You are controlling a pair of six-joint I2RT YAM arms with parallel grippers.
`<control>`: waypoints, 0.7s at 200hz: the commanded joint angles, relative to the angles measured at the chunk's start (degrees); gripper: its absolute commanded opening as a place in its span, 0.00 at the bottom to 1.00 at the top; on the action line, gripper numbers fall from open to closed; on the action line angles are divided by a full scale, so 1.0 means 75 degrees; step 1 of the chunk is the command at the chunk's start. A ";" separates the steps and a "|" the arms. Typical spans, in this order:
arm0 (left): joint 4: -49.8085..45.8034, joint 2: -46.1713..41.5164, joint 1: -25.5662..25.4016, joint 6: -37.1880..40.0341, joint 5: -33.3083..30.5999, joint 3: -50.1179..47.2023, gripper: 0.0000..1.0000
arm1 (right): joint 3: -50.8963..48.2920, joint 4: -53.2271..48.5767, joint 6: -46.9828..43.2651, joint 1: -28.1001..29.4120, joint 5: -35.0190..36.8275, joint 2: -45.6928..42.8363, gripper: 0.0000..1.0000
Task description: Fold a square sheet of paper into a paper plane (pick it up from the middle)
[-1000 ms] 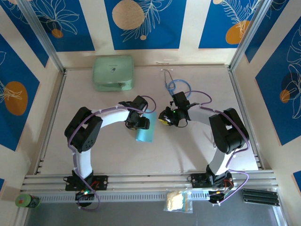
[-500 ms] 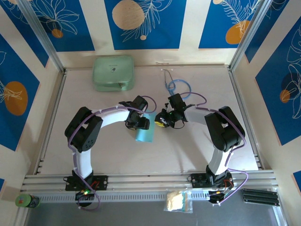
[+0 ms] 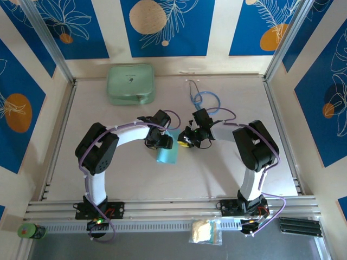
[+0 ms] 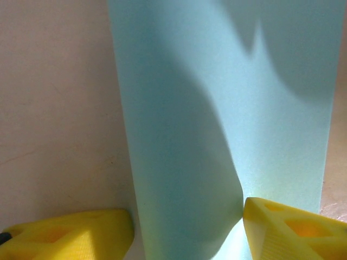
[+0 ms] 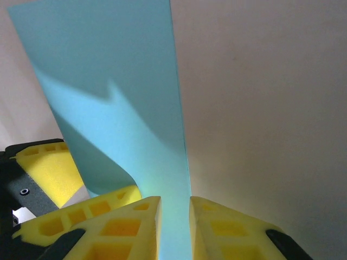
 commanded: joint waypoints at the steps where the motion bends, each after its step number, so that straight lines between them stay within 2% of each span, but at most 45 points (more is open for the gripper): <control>1: 0.0180 0.1313 -0.0147 0.0207 0.0503 -0.0602 0.65 | 0.0251 0.0035 -0.0070 0.0085 -0.0316 0.0130 0.20; 56: 0.0196 0.1360 -0.0145 0.0243 0.0503 -0.0617 0.65 | 0.0450 -0.0026 -0.0082 0.0172 -0.0363 0.0336 0.15; 140: 0.0208 0.1432 -0.0153 0.0207 0.0515 -0.0594 0.65 | 0.0697 -0.0226 -0.0161 0.0196 -0.0363 0.0651 0.12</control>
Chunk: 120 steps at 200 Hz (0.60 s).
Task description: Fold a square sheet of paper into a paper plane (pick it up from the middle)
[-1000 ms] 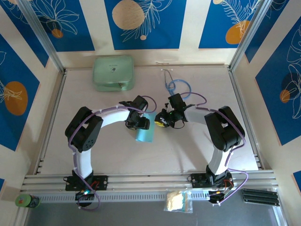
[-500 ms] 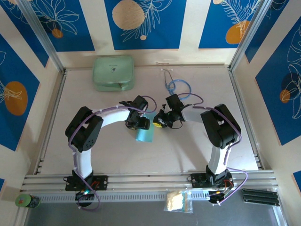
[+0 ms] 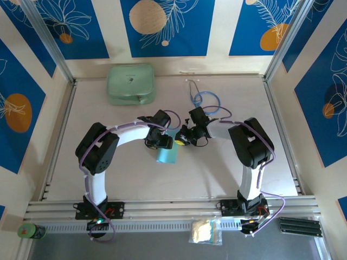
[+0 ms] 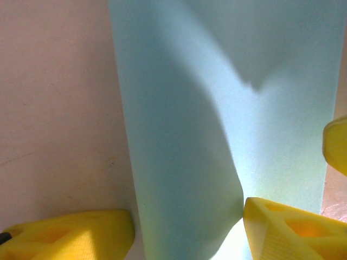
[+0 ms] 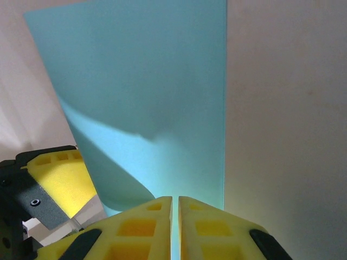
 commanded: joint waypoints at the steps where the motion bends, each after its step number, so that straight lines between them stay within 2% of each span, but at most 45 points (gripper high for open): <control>1: 0.0251 0.1393 -0.0157 0.0204 0.0518 -0.0607 0.65 | 0.0175 -0.0269 -0.0155 0.0062 -0.0212 0.0171 0.12; 70: 0.0223 0.1300 -0.0158 0.0100 0.0493 -0.0573 0.65 | 0.0299 -0.0913 -0.0450 0.0106 0.0221 0.0546 0.11; 120: -0.0419 0.0122 -0.0029 -0.0245 0.0084 -0.0102 0.66 | 0.0699 -0.2103 -0.1646 0.0252 0.0851 0.1156 0.11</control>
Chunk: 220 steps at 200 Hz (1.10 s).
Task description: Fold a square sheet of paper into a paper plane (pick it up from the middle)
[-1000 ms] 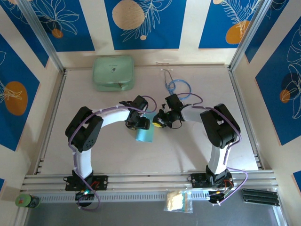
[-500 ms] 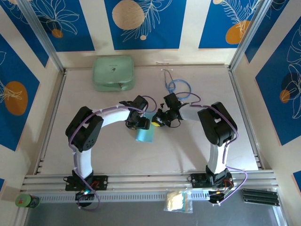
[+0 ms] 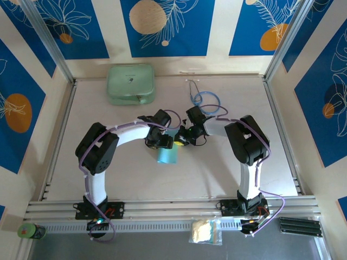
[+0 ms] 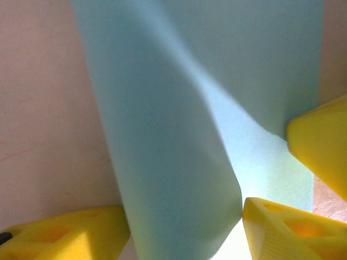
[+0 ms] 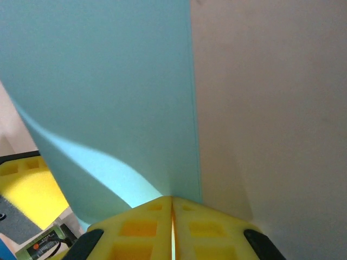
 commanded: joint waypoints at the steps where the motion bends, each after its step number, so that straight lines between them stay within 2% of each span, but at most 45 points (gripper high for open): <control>1: -0.0262 0.0267 -0.0019 -0.0193 0.0061 -0.0291 0.66 | 0.0044 -0.1250 -0.0880 0.0158 0.0777 0.0630 0.11; 39: -0.0339 -0.0730 0.0231 -0.0707 -0.0217 -0.0316 0.66 | 0.0365 -0.1654 -0.1786 0.0125 0.1083 0.0884 0.11; 63: -0.0154 -0.1173 0.0338 -0.0969 -0.0198 -0.0512 0.63 | 0.0487 -0.1687 -0.2064 0.0133 0.1068 0.0922 0.11; 78: 0.0101 -0.1434 0.0400 -0.1129 0.0006 -0.0644 0.59 | 0.0546 -0.1747 -0.2102 0.0144 0.1088 0.0943 0.11; 100: 0.0697 -0.1692 0.0502 -0.1271 0.0728 -0.0790 0.50 | 0.0605 -0.1828 -0.2092 0.0145 0.1151 0.1003 0.11; 128: 0.1265 -0.1452 0.0551 -0.1526 0.1561 -0.0726 0.38 | 0.0718 -0.2062 -0.2038 0.0139 0.1157 0.1129 0.11; 159: 0.1293 -0.0905 0.0559 -0.1552 0.1943 -0.0391 0.25 | 0.0838 -0.2252 -0.1989 0.0145 0.1202 0.1289 0.11; 220: 0.1442 -0.0564 0.0794 -0.1457 0.2149 -0.0641 0.19 | 0.0946 -0.2421 -0.1985 0.0157 0.1447 0.1338 0.11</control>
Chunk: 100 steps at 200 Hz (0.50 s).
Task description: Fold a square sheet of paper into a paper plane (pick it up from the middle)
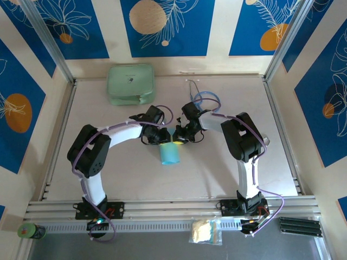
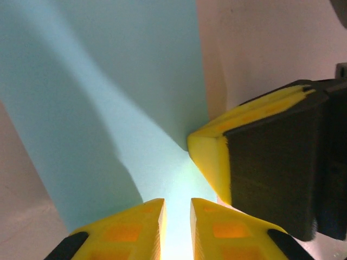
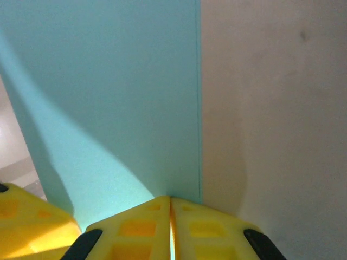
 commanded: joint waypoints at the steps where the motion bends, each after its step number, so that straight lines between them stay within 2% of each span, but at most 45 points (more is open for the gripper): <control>1: 0.0219 0.0090 0.0197 0.0038 0.0364 -0.0099 0.19 | -0.0269 -0.0808 -0.0101 0.0058 0.1265 0.0764 0.11; 100: 0.0390 0.0140 0.0536 0.0473 0.0376 -0.0665 0.19 | -0.0024 -0.1250 -0.0160 0.0128 0.1765 0.0954 0.11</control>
